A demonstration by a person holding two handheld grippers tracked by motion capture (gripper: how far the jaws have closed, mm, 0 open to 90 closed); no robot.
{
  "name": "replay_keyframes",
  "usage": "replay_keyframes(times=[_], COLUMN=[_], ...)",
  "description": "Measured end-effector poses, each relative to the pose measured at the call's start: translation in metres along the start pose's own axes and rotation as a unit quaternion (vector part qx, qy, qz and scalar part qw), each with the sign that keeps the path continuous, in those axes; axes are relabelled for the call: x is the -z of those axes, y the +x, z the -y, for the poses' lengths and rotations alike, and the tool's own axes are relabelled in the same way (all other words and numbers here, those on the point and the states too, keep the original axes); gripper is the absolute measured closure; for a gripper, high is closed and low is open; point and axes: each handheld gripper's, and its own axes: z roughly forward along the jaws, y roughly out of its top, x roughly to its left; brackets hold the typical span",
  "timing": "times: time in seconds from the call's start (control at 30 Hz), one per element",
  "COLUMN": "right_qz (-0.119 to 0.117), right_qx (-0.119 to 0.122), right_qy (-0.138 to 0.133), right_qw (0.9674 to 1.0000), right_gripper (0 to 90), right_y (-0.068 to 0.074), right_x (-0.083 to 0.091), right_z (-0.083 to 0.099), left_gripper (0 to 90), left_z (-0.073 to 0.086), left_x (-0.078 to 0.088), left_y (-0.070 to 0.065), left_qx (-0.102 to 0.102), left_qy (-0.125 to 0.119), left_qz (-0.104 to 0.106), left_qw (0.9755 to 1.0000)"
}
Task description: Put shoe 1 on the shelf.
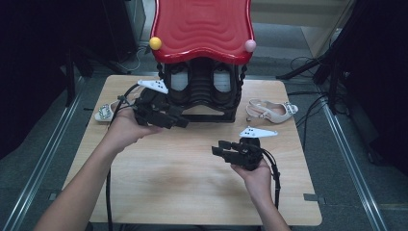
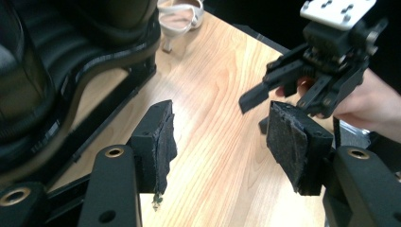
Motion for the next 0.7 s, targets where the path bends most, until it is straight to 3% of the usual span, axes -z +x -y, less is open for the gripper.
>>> replay_keyframes(times=[0.4,0.5,0.6,0.7], right_qz=[0.018,0.024,0.027,0.029], right_qx=[0.015,0.011,0.009,0.012], right_qy=[-0.003,-0.004,-0.003,0.001], right_qw=[0.9997,0.9996,0.9996,0.9995], right_gripper=[51.3,50.9,50.9,50.9], right_y=[-0.013,-0.016,-0.018,-0.018], right_x=[0.015,0.019,0.021,0.022], right_z=[0.011,0.013,0.014,0.015], left_gripper=[39.7,39.9,40.0,41.0], left_z=[0.067,0.079,0.086,0.095], left_x=[-0.018,-0.021,-0.023,-0.019], left_y=[0.005,0.009,0.012,0.014], left_qx=[0.004,0.014,0.019,0.023], left_qy=[0.011,0.005,0.017,0.008], left_qz=[-0.025,-0.015,-0.018,-0.013], left_qw=[0.9996,0.9998,0.9995,0.9996])
